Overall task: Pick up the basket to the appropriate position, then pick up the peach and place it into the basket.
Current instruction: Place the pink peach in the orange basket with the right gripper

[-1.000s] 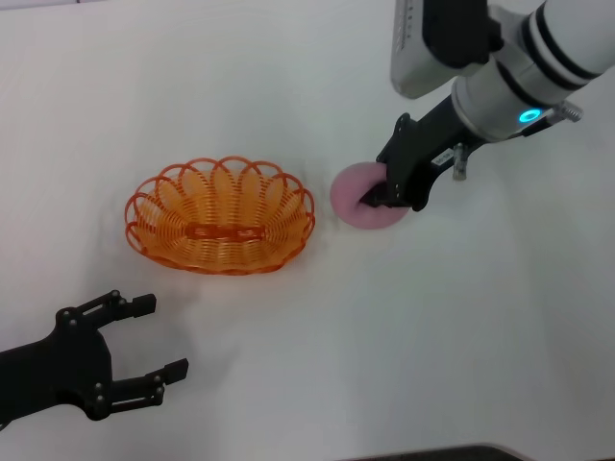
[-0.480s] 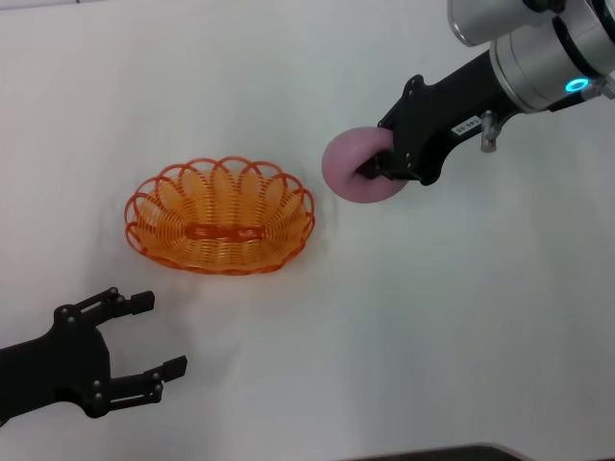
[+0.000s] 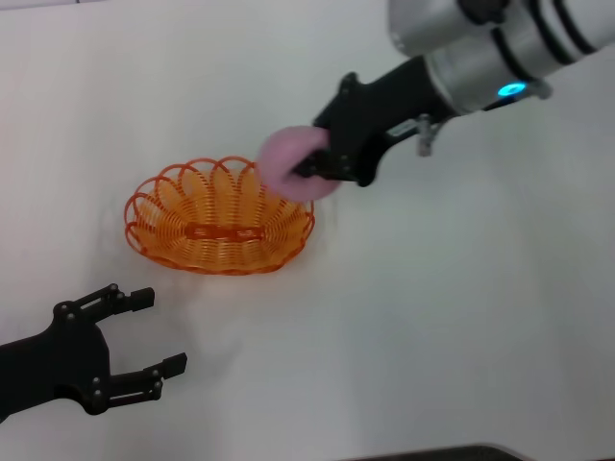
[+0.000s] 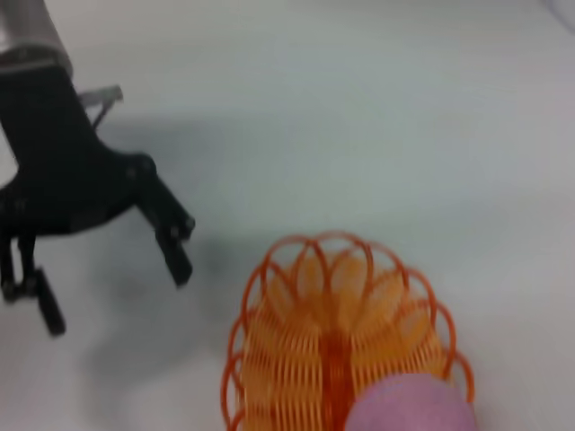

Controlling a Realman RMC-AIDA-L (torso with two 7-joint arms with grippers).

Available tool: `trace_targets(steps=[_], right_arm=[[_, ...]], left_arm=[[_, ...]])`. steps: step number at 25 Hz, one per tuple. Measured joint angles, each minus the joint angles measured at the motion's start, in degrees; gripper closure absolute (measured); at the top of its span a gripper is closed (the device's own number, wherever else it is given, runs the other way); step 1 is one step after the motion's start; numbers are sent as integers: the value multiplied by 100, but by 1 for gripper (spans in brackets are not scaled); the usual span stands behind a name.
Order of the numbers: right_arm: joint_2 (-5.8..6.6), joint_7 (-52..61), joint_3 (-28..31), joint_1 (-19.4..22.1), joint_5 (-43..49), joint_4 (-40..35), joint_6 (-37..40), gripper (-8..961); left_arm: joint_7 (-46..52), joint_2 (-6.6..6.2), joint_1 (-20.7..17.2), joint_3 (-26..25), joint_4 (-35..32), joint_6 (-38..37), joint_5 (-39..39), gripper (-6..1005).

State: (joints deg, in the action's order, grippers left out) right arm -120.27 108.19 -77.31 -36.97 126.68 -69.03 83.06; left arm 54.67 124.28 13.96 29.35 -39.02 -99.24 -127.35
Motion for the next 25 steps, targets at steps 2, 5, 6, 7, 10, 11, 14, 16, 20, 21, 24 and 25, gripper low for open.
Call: trace_targets(steps=[2, 5, 6, 7, 10, 11, 14, 16, 20, 21, 24, 25], right_arm=[[0, 0, -238, -128, -148, 222, -315, 836], [2, 0, -471, -393, -216, 667, -730, 829], [-1, 0, -531, -493, -226, 826, -854, 827], [-1, -1, -583, -572, -229, 970, -951, 825], [-4, -8, -729, -774, -281, 1344, -1166, 819], [-6, -18, -755, -797, -295, 1404, -1211, 817], [-12, -102, -805, -815, -359, 1553, -1305, 811], [-13, -169, -837, -814, -433, 1650, -1326, 807], [-16, -310, -886, -814, -544, 1860, -1402, 798], [-19, -334, -893, -814, -570, 1901, -1413, 796], [-24, -376, -943, -810, -650, 1963, -1473, 790], [-24, -378, -956, -804, -666, 1967, -1506, 788]], left_arm=[[0, 0, 1, 0, 0, 1, 0, 123], [0, 0, 2, 0, -1, -2, 0, 123], [1, 0, 2, 0, 0, -5, 0, 123], [5, 0, 2, 0, 0, -8, 0, 123], [68, -1, 6, 0, 0, -10, 0, 123], [85, 0, 8, 0, 0, -12, 0, 123], [101, 0, 10, 0, 0, -15, 0, 123], [102, 0, 14, 0, 0, -17, 0, 123], [105, 0, 21, 0, -5, -23, 6, 123], [104, 0, 22, 0, -8, -24, 7, 123], [99, 0, 30, 0, -9, -25, 10, 123], [97, 0, 31, 0, -9, -25, 10, 123]])
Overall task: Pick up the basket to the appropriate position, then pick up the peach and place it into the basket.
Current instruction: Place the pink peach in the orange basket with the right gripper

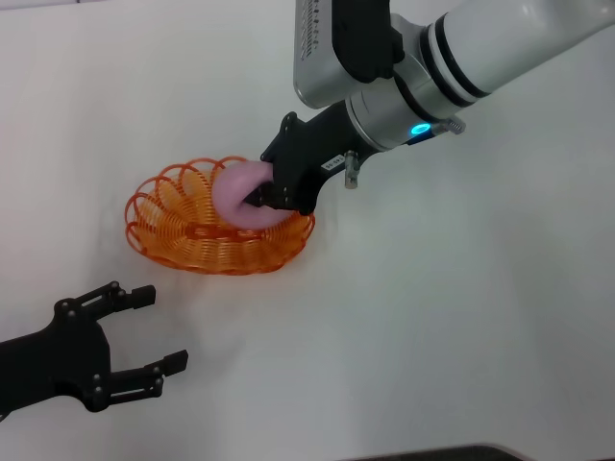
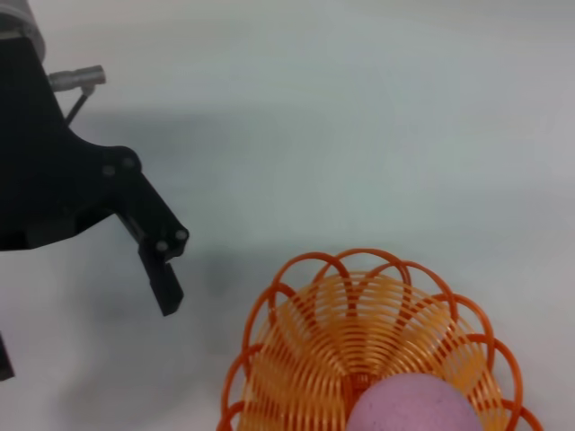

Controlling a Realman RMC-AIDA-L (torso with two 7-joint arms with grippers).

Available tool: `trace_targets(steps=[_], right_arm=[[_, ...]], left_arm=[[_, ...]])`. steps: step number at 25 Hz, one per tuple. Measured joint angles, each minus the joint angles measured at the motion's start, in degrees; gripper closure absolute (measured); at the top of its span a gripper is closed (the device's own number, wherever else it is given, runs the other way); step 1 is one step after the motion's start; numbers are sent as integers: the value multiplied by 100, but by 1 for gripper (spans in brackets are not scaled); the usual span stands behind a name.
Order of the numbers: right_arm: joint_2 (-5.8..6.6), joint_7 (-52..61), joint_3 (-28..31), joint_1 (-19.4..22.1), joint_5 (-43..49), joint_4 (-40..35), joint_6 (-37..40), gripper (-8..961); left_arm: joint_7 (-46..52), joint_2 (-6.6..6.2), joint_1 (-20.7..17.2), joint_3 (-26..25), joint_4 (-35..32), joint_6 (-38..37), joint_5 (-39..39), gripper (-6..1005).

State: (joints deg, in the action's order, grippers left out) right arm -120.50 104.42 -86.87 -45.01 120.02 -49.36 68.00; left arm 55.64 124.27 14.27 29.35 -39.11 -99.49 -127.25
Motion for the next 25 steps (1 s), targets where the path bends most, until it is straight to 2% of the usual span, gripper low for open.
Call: trace_targets(steps=[15, 20, 25], right_arm=[[1, -20, -85, 22, -193, 157, -155, 757], [1, -20, -121, 25, -211, 161, -156, 519], [1, -20, -140, 28, -219, 164, -156, 341]], left_arm=[[-8, 0, 0, 0, 0, -31, 12, 123], [-11, -1, 11, 0, 0, -36, 16, 123], [-15, -8, 14, 0, 0, -36, 16, 123]])
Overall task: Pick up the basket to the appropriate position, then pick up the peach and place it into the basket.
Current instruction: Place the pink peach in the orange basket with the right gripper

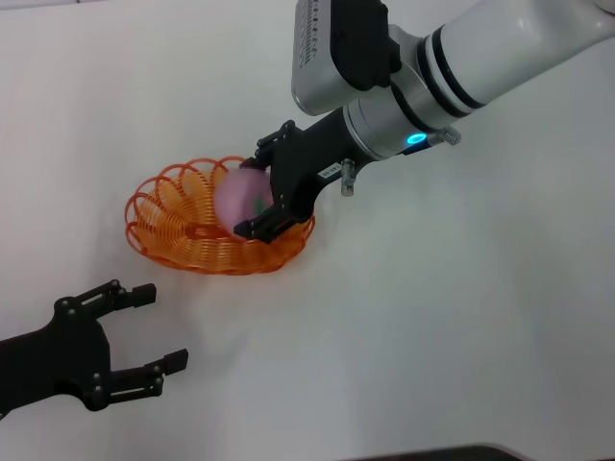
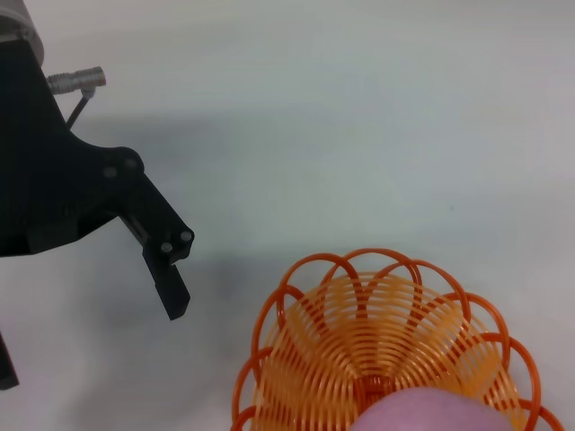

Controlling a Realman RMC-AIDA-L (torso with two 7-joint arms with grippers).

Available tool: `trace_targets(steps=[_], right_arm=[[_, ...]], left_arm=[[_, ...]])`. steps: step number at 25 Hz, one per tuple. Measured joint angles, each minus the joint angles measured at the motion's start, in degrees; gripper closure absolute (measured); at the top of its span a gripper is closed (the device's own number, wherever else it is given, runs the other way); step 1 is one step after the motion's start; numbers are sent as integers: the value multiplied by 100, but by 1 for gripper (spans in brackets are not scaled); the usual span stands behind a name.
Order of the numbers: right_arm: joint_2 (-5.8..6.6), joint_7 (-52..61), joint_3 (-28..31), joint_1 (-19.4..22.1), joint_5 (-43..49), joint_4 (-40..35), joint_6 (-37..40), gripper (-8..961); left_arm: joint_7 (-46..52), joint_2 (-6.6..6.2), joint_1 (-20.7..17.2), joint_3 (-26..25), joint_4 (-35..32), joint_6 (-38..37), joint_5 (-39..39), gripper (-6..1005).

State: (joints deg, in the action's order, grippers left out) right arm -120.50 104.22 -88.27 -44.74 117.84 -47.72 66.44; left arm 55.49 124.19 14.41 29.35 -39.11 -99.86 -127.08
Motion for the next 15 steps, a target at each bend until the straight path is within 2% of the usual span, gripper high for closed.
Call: trace_targets(steps=[6, 12, 15], right_arm=[[0, 1, 0, -5, -7, 0, 0, 67], [0, 2, 3, -6, -35, 0, 0, 1], [4, -6, 6, 29, -102, -22, 5, 4]], left_arm=[[-2, 0, 0, 0, 0, 0, 0, 123], [-3, 0, 0, 0, 0, -5, 0, 123], [-3, -1, 0, 0, 0, -6, 0, 123]])
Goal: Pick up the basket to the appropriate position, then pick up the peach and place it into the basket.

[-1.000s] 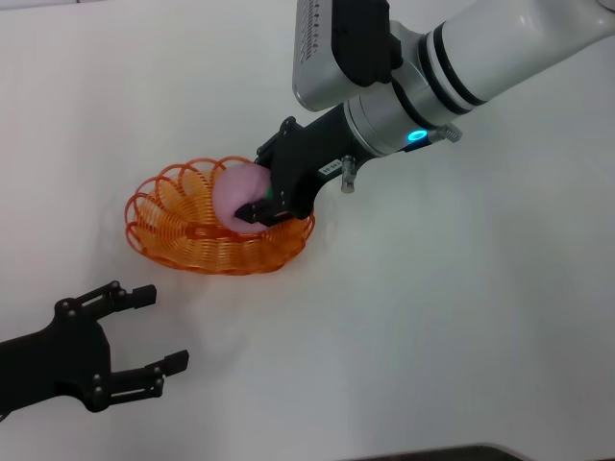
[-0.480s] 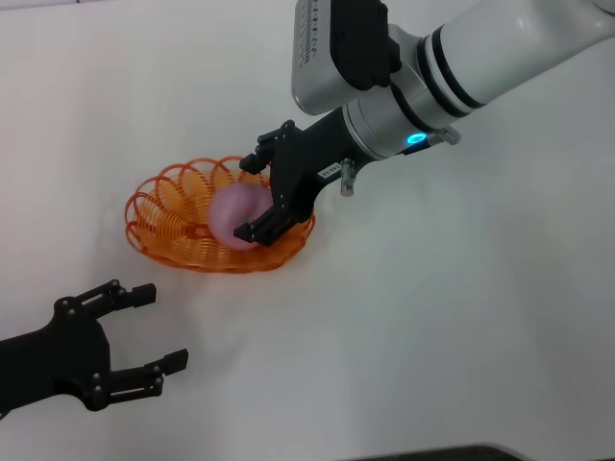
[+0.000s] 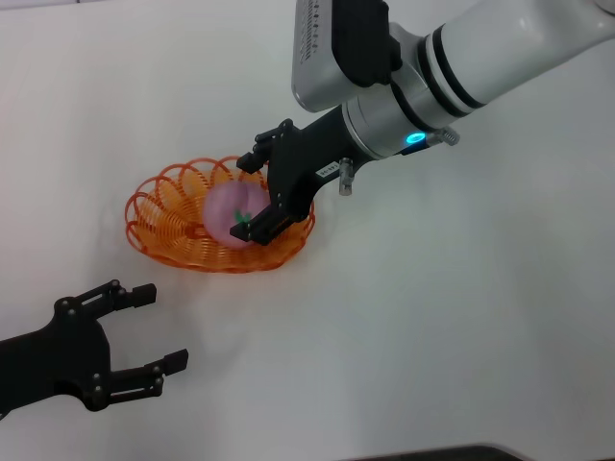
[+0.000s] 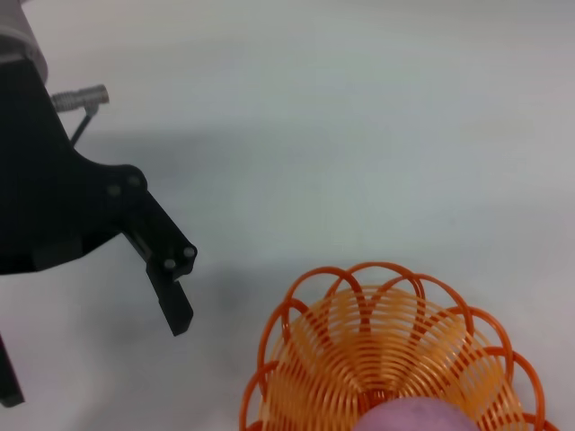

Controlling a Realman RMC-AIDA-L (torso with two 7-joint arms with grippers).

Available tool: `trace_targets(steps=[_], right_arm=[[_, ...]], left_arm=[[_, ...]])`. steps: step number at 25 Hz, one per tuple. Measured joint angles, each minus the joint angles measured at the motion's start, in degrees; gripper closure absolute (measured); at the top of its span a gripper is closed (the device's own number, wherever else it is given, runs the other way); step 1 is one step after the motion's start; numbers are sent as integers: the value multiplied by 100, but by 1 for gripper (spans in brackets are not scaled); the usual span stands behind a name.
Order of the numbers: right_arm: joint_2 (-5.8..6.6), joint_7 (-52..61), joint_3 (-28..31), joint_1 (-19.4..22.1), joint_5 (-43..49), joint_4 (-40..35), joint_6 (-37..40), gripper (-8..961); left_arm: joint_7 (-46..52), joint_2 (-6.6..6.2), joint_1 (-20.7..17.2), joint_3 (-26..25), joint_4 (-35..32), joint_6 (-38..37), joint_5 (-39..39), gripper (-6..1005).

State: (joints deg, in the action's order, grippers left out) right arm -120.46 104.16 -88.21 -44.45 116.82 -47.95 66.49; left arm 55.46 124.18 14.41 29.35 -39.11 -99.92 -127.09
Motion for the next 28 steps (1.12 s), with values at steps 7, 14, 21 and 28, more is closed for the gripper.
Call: trace_targets(steps=[7, 14, 21, 28], right_arm=[[54, -244, 179, 425, -223, -317, 230, 10], [67, -623, 1353, 1487, -281, -1171, 894, 12], [83, -1326, 2471, 1976, -431, -1112, 1280, 12], [47, -2426, 2735, 2247, -912, -589, 1411, 13]], left_arm=[[0, 0, 10, 0, 0, -2, 0, 123], [0, 0, 23, -35, 0, -3, -1, 123], [0, 1, 36, -65, 0, -50, -1, 123], [0, 1, 35, -70, 1, -59, -1, 123]])
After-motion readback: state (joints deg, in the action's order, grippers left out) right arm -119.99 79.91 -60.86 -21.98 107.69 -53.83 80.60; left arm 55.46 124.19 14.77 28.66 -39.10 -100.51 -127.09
